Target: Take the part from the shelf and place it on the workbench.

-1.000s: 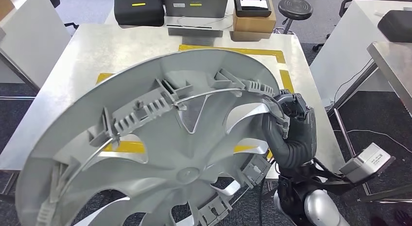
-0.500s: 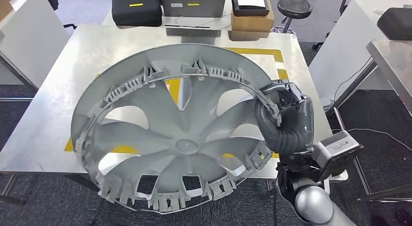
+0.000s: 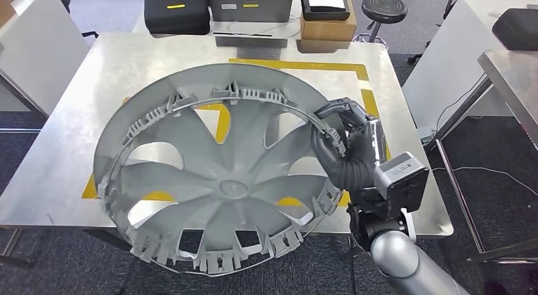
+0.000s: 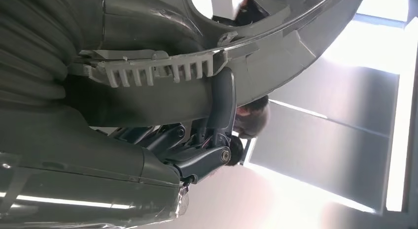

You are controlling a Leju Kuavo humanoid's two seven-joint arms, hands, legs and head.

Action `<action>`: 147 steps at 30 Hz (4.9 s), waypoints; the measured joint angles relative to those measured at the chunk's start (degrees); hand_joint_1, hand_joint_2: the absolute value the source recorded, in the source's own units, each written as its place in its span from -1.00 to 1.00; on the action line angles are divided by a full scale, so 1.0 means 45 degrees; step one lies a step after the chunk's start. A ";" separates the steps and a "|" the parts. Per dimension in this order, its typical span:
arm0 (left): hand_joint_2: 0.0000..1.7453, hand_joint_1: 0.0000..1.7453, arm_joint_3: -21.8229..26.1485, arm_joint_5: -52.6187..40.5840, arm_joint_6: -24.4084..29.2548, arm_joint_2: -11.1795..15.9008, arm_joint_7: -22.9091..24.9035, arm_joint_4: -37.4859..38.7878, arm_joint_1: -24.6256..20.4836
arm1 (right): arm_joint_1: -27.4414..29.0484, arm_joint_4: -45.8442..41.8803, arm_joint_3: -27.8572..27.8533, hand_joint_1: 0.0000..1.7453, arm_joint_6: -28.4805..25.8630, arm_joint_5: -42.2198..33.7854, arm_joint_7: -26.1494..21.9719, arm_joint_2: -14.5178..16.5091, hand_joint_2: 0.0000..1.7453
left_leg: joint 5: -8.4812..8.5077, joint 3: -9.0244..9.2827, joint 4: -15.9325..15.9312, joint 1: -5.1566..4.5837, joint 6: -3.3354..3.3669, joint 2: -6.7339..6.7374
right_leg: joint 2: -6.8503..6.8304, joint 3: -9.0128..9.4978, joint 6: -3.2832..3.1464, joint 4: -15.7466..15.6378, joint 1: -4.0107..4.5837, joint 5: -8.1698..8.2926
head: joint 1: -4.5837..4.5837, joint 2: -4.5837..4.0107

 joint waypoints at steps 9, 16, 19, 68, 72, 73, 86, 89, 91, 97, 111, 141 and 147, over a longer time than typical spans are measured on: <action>-1.00 -1.00 -0.0550 -0.1003 -0.0641 -0.0390 0.0772 -0.0024 -0.0684 | -0.3279 0.5760 0.1945 0.86 0.2892 0.1748 0.0922 0.1925 1.00 | 0.0013 0.0016 -0.0007 0.0014 -0.0001 0.0188 | 0.0064 -0.0008 -0.0019 0.0023 0.0027 0.0038 | 0.0002 0.0000; -1.00 -1.00 -0.1176 -0.1849 -0.1198 -0.0652 0.1130 -0.0021 -0.0938 | -0.4917 1.1668 0.3139 0.86 0.5239 0.2131 0.1656 0.3430 1.00 | 0.0013 0.0012 -0.0006 0.0020 -0.0003 0.0092 | 0.0039 -0.0009 -0.0039 0.0022 0.0030 0.0026 | -0.0017 0.0000; -1.00 -1.00 -0.1416 -0.1984 -0.1271 -0.0695 0.1176 -0.0019 -0.0949 | -0.5273 1.3635 0.3446 0.86 0.5562 0.2352 0.1790 0.3717 1.00 | 0.0011 0.0004 -0.0003 0.0017 -0.0004 0.0031 | 0.0028 -0.0011 -0.0042 0.0016 0.0026 0.0024 | 0.0026 0.0000; -1.00 -1.00 -0.2552 -0.2453 -0.1378 -0.0893 0.0876 0.0000 -0.0359 | -0.8757 1.9838 0.2756 0.86 0.3208 -0.0037 0.4508 0.0777 1.00 | 0.0076 0.0032 0.0008 0.0003 -0.0042 -0.0247 | -0.0143 0.0040 -0.0018 0.0008 -0.0005 0.0017 | -0.0006 0.0000; -1.00 -1.00 -0.2551 -0.2299 -0.1237 -0.0895 0.0863 0.0000 -0.0313 | -0.8895 1.9892 0.2527 0.86 0.2327 -0.0657 0.5000 0.0428 1.00 | 0.0076 0.0032 0.0011 -0.0003 -0.0042 -0.0276 | -0.0152 0.0033 -0.0015 0.0008 -0.0010 0.0020 | -0.0007 0.0000; -1.00 -1.00 -0.2551 -0.2243 -0.1201 -0.0894 0.0845 0.0000 -0.0270 | -0.9000 1.9901 0.2407 0.86 0.2166 -0.0881 0.5123 0.0244 1.00 | 0.0076 0.0030 0.0011 -0.0006 -0.0042 -0.0290 | -0.0157 0.0032 -0.0015 0.0008 -0.0013 0.0020 | -0.0006 0.0000; -1.00 -1.00 -0.2697 -0.2658 -0.1297 -0.0892 0.0381 0.0000 -0.0046 | -0.9032 1.8974 0.1498 0.86 0.2148 -0.1648 0.7013 -0.2277 1.00 | 0.0065 0.0018 0.0011 -0.0014 -0.0027 -0.0352 | -0.0176 0.0041 0.0020 -0.0002 -0.0018 0.0004 | 0.0000 0.0000; -1.00 -1.00 -0.2792 -0.2686 -0.1299 -0.0875 0.0376 0.0000 -0.0047 | -0.8825 1.8732 0.1465 0.86 0.2148 -0.1661 0.7013 -0.2544 1.00 | 0.0065 0.0022 0.0006 -0.0014 -0.0028 -0.0330 | -0.0170 0.0038 0.0022 0.0000 -0.0018 0.0005 | -0.0001 0.0000; 0.00 -1.00 -0.2841 -0.2701 -0.1296 -0.0872 0.0363 0.0000 -0.0048 | -0.8758 1.8584 0.1456 -0.07 0.2148 -0.1663 0.7013 -0.2693 1.00 | 0.0065 0.0025 0.0004 -0.0012 -0.0028 -0.0322 | -0.0169 0.0037 0.0022 0.0000 -0.0017 0.0004 | -0.0004 0.0000; 1.00 -1.00 -0.2878 -0.2716 -0.1217 -0.0858 0.0298 0.0000 -0.0048 | -0.8401 1.8180 0.1451 -1.00 0.2209 -0.1935 0.7017 -0.3047 1.00 | 0.0065 0.0024 -0.0001 -0.0011 -0.0028 -0.0294 | -0.0165 0.0037 0.0023 0.0002 -0.0016 0.0002 | -0.0006 0.0000; 1.00 -1.00 -0.2950 -0.2614 -0.1134 -0.0854 0.0267 0.0000 -0.0049 | -0.7956 1.7856 0.1267 -1.00 0.2287 -0.2311 0.6887 -0.3305 1.00 | 0.0065 0.0034 -0.0004 -0.0013 -0.0027 -0.0203 | -0.0119 0.0035 0.0030 0.0002 -0.0016 0.0009 | -0.0011 0.0000; 1.00 -1.00 -0.3178 -0.2962 -0.1271 -0.0971 0.0268 -0.0005 -0.0283 | -0.7777 1.8613 0.2132 -1.00 0.4142 -0.1541 0.3288 0.1528 1.00 | 0.0023 0.0065 -0.0045 0.0003 -0.0007 -0.0005 | 0.0094 -0.0002 -0.0006 0.0011 0.0016 0.0049 | -0.0040 0.0000; 1.00 -1.00 -0.3177 -0.2877 -0.1268 -0.0976 0.0271 -0.0005 -0.0281 | -0.7775 1.8793 0.2267 -1.00 0.4093 -0.1601 0.2969 0.1820 1.00 | 0.0034 0.0059 -0.0044 0.0003 -0.0017 -0.0050 | 0.0054 0.0005 -0.0006 0.0012 0.0016 0.0048 | -0.0044 0.0000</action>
